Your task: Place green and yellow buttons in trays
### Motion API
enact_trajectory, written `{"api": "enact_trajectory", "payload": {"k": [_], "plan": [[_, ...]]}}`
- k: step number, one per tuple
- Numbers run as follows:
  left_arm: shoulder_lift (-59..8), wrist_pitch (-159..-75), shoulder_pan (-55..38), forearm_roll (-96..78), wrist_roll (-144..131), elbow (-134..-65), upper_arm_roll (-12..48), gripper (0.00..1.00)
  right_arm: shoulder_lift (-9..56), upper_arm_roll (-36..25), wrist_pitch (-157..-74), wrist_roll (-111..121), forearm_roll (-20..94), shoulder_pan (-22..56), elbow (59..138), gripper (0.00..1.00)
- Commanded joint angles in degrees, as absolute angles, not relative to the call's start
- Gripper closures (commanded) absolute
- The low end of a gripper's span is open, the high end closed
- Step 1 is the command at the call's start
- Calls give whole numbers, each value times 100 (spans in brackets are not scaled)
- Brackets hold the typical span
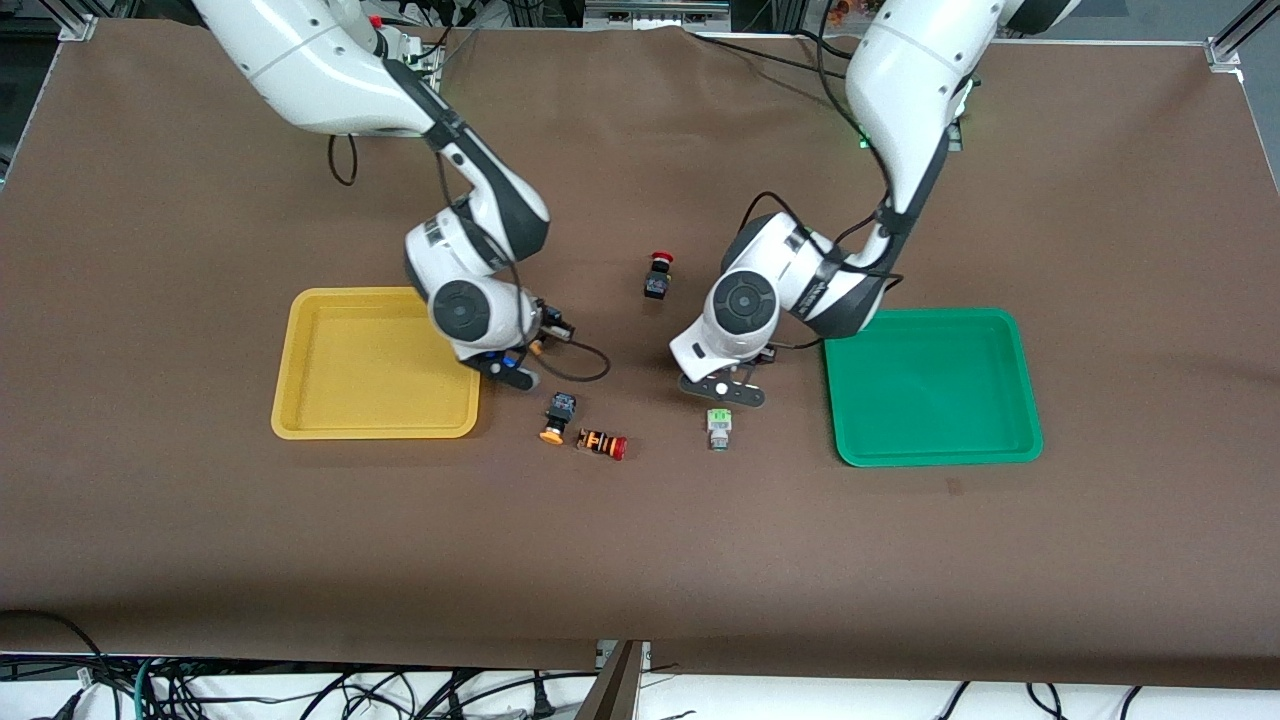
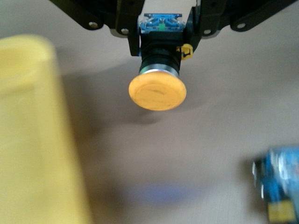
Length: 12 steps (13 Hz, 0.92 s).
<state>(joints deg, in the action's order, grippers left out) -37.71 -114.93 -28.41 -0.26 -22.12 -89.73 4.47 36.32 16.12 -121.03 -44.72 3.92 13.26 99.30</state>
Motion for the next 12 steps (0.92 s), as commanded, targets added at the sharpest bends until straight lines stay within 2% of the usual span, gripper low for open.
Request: {"api": "enact_trajectory", "payload": {"k": [1, 3, 5, 6, 7, 8, 9, 10, 11, 12], "plan": [[-3226, -10567, -2024, 105, -1848, -9175, 475, 100, 3489, 742, -11883, -2723, 396, 1107, 9923, 100], [-3243, -10520, -1567, 481, -1557, -9411, 483, 100, 3489, 65, -11778, -1430, 404, 1090, 9940, 100], [-3243, -11036, -1311, 982, -1529, -9867, 483, 100, 3524, -315, -11663, -575, 404, 994, 9984, 100], [-3269, -11500, -1101, 1158, -1521, -10140, 483, 96, 3524, -403, -11646, -432, 404, 976, 10037, 100], [-3296, -11983, -994, 1221, -1521, -10412, 483, 80, 3507, -439, -11585, -413, 404, 976, 10089, 100], [-3305, -12293, -950, 1213, -1538, -10563, 492, 6, 3507, -509, -11453, -413, 404, 976, 10090, 100], [-3252, -12244, -941, 1204, -1573, -10556, 518, 0, 3507, -545, -11339, -413, 404, 967, 10090, 74], [-3130, -12078, -949, 1152, -1599, -10486, 553, 0, 3507, -545, -11294, -413, 413, 967, 10046, 5], [-2981, -11885, -958, 1117, -1617, -10355, 571, 0, 3489, -484, -11294, -483, 439, 975, 9941, 0], [-2901, -11674, -967, 986, -1600, -10032, 580, 0, 3481, -379, -11294, -475, 500, 984, 9697, 0]]}}
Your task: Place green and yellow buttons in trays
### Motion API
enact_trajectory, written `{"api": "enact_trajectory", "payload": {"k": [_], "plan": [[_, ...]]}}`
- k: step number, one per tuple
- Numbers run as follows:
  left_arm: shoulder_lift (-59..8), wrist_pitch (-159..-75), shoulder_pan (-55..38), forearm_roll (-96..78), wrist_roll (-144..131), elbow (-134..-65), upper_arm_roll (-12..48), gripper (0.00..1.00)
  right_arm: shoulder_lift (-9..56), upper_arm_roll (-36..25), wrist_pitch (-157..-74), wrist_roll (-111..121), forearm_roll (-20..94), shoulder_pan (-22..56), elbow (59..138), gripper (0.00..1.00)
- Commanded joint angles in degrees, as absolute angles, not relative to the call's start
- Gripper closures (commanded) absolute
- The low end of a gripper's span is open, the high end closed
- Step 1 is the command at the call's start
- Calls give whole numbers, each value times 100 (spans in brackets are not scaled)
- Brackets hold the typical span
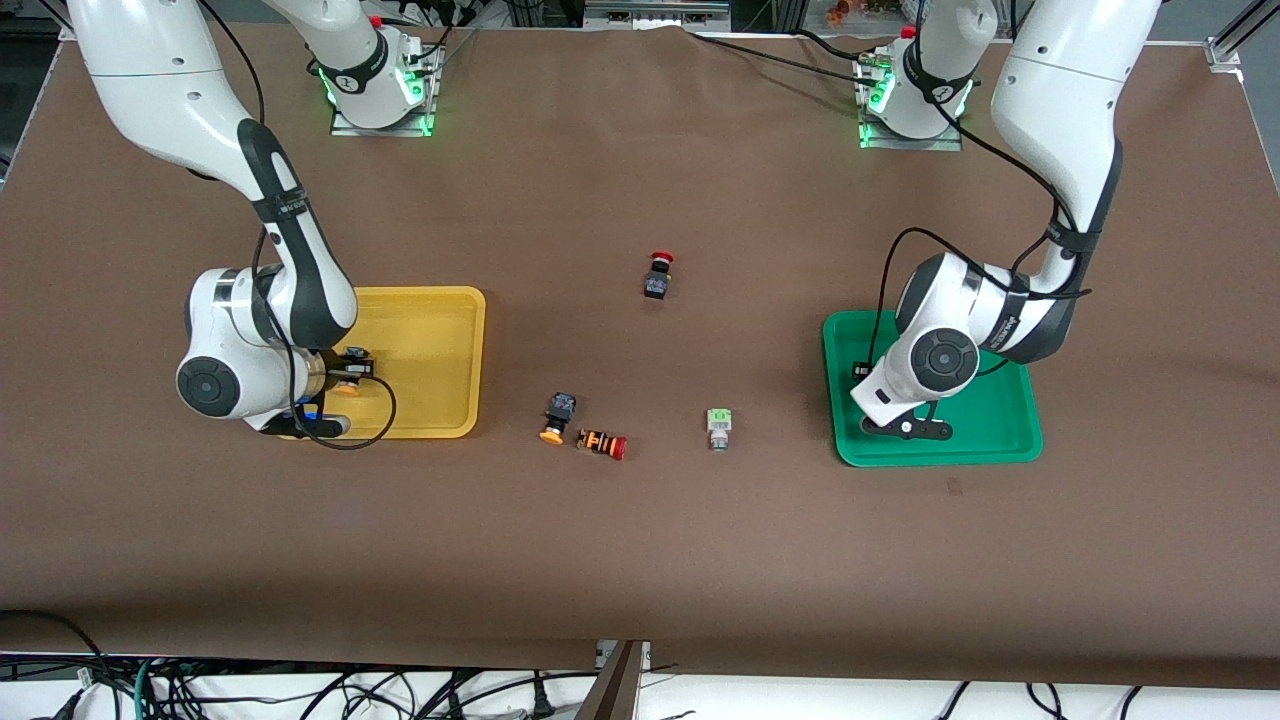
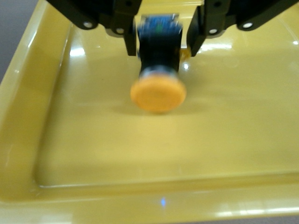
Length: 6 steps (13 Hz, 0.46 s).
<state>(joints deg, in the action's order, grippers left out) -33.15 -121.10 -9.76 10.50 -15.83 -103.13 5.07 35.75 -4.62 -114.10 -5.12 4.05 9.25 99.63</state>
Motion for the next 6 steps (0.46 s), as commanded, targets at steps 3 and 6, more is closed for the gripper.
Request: {"api": "enact_trajectory", "payload": {"k": [3, 6], "plan": [[-3206, -11294, -1256, 13, -1643, -8828, 703, 0, 3812, 262, -11626, -1978, 799, 1089, 9064, 0], [-4058, -11399, -1957, -484, -1844, -7782, 660, 0, 4156, 973, -12609, -3784, 782, 1222, 8895, 0]]}}
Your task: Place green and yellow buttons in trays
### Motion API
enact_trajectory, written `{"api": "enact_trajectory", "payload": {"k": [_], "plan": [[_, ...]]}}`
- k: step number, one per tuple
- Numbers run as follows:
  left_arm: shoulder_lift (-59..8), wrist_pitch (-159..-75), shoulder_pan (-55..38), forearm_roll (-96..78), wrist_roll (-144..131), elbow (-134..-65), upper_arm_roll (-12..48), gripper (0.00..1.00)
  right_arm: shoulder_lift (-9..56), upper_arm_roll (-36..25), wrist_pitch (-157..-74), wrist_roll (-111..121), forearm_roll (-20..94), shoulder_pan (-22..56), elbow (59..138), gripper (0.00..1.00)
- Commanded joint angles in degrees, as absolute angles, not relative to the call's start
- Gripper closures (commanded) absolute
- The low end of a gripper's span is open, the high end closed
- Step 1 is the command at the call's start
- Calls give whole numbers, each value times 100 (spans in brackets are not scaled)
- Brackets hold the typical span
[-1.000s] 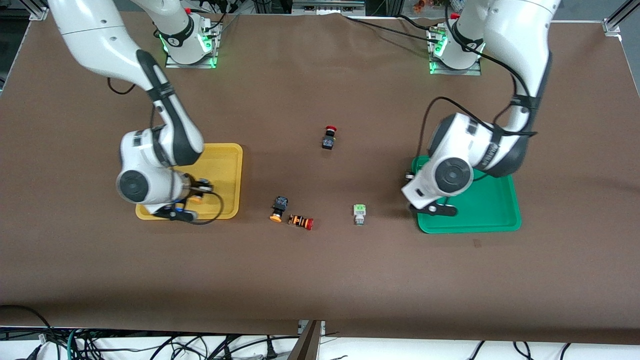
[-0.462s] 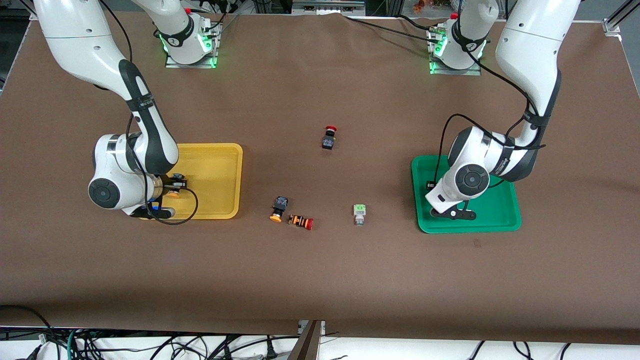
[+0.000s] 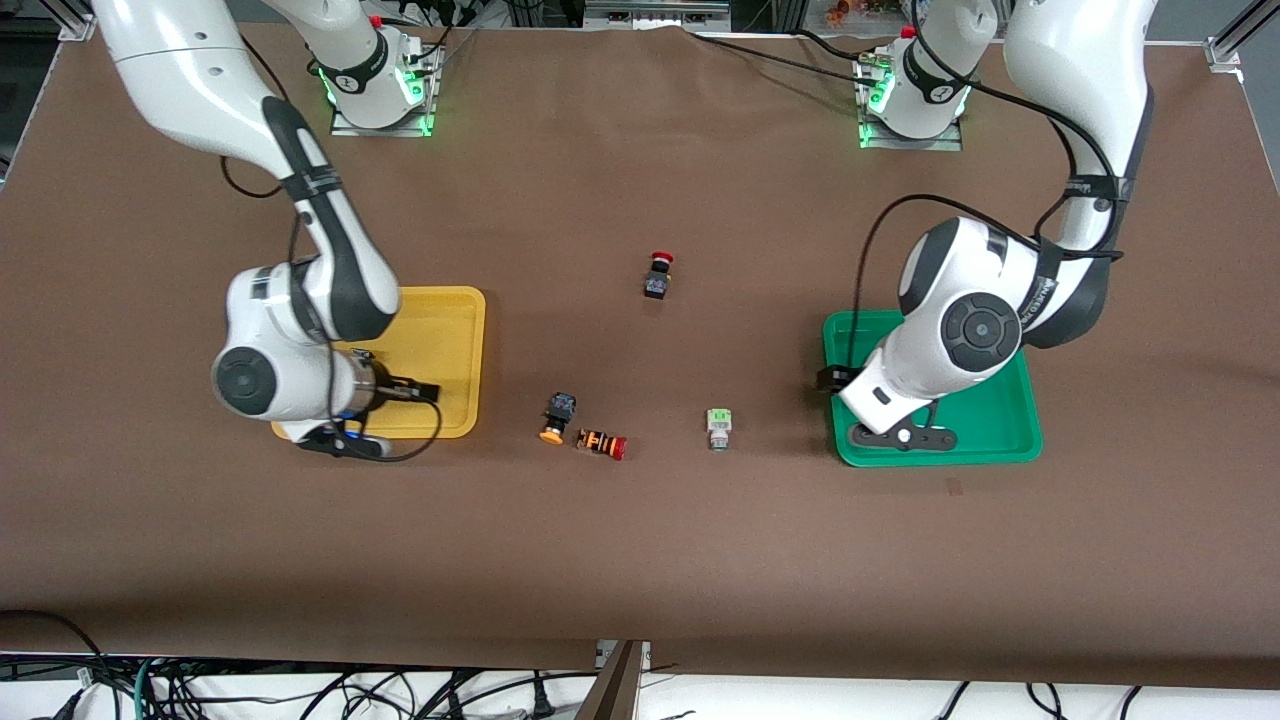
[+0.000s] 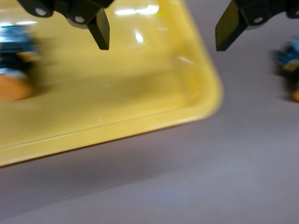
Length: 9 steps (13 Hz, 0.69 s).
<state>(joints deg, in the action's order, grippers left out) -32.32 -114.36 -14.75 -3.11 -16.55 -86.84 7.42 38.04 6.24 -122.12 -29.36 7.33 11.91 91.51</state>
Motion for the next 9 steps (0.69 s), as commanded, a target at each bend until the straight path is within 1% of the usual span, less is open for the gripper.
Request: {"api": "enact_trajectory", "payload": {"k": [1, 4, 5, 7, 9], "plan": [[-4295, -11591, -2117, -475, -1976, -7570, 650, 0, 4227, 1150, -12804, -4136, 765, 1248, 8851, 0], [-4753, -12653, -2425, -143, -1995, -7576, 598, 0, 4490, 1326, -13182, -4867, 730, 1493, 8649, 0], [-4955, -12830, -2495, 120, -2039, -7576, 598, 0, 4526, 1362, -13271, -4982, 721, 1512, 8640, 0], [-5106, -13138, -2628, 351, -2275, -7576, 571, 0, 4570, 1380, -13377, -5010, 721, 1521, 8640, 0], [-5281, -13192, -2654, 351, -2312, -7576, 571, 0, 4666, 1380, -13656, -5097, 712, 1625, 8640, 0]]}}
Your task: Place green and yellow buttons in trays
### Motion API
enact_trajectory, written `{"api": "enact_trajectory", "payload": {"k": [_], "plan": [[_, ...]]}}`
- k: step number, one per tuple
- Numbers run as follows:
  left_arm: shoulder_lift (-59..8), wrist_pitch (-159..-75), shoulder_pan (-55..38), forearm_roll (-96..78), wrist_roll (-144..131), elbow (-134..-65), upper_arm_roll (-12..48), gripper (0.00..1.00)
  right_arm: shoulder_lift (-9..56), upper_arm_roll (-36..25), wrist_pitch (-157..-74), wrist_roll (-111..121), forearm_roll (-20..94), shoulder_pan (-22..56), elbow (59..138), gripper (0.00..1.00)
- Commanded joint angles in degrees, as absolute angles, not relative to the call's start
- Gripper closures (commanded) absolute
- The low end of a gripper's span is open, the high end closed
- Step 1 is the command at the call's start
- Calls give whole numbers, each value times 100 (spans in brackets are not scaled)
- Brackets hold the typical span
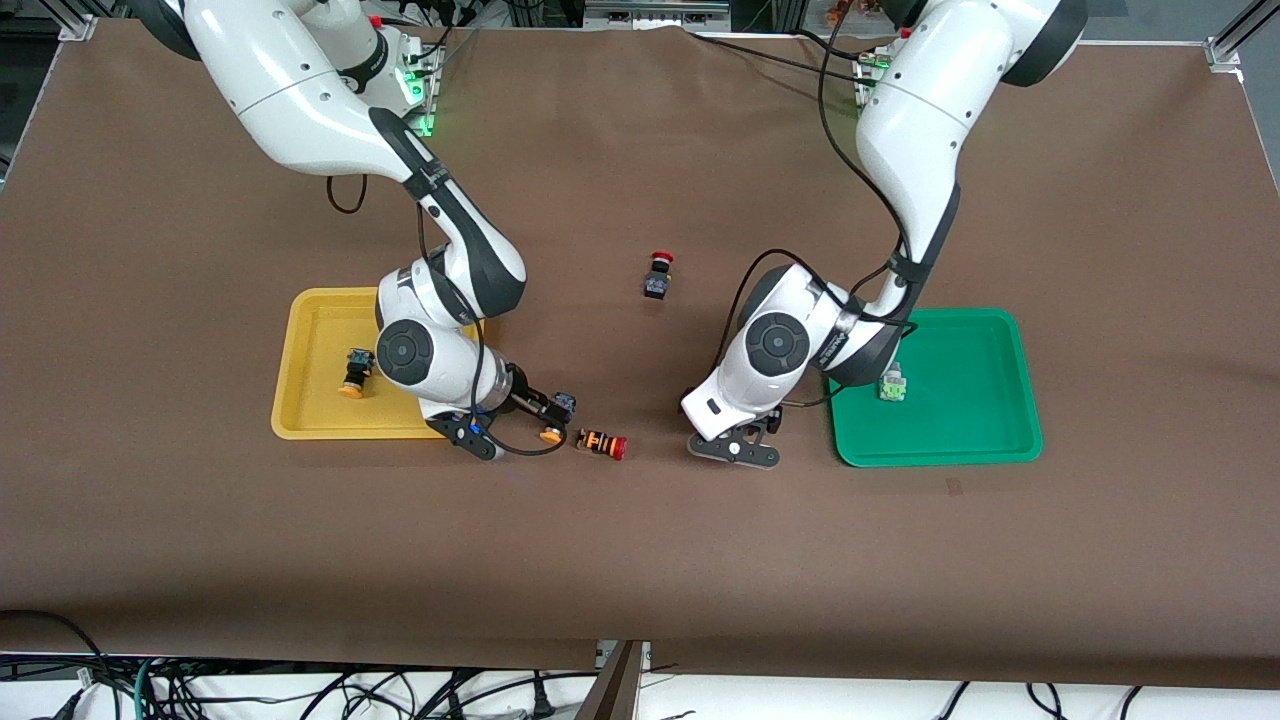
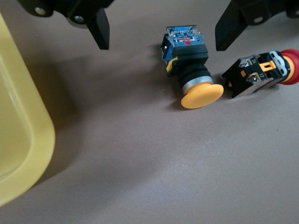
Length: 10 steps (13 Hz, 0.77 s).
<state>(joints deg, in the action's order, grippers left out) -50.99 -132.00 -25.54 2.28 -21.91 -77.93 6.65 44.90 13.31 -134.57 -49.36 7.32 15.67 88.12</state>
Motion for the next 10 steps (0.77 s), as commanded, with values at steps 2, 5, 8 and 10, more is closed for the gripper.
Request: {"api": "enact_trajectory", "payload": {"k": [2, 5, 8, 10], "plan": [[-5291, -13201, -2681, 378, -2303, -7576, 571, 73, 4737, 1380, -13772, -5159, 677, 1705, 8640, 0], [-5195, -13149, -2611, 369, -2303, -7576, 571, 100, 4807, 1380, -13772, -5168, 151, 1714, 8657, 5], [-4415, -11933, -2304, 369, -2251, -7620, 563, 100, 4843, 1380, -13781, -5159, 123, 1749, 8657, 57], [-3966, -10807, -1786, 360, -2058, -7620, 624, 100, 4843, 1380, -13781, -5116, 123, 1749, 8657, 71]]}}
